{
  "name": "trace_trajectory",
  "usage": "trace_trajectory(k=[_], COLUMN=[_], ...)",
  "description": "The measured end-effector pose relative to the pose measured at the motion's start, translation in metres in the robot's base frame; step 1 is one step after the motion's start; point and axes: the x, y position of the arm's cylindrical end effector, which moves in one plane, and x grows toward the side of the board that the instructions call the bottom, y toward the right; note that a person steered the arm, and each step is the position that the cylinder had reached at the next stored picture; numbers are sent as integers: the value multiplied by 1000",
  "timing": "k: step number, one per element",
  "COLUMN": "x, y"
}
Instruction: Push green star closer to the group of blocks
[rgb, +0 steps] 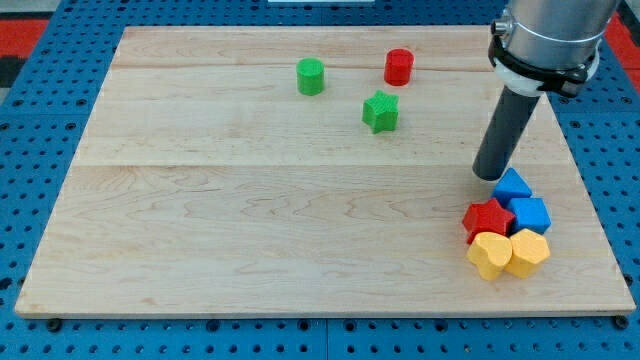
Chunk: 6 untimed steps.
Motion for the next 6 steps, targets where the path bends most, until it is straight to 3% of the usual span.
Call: trace_trajectory(k=[3, 5, 6], x=[9, 2, -24], y=[9, -34, -38])
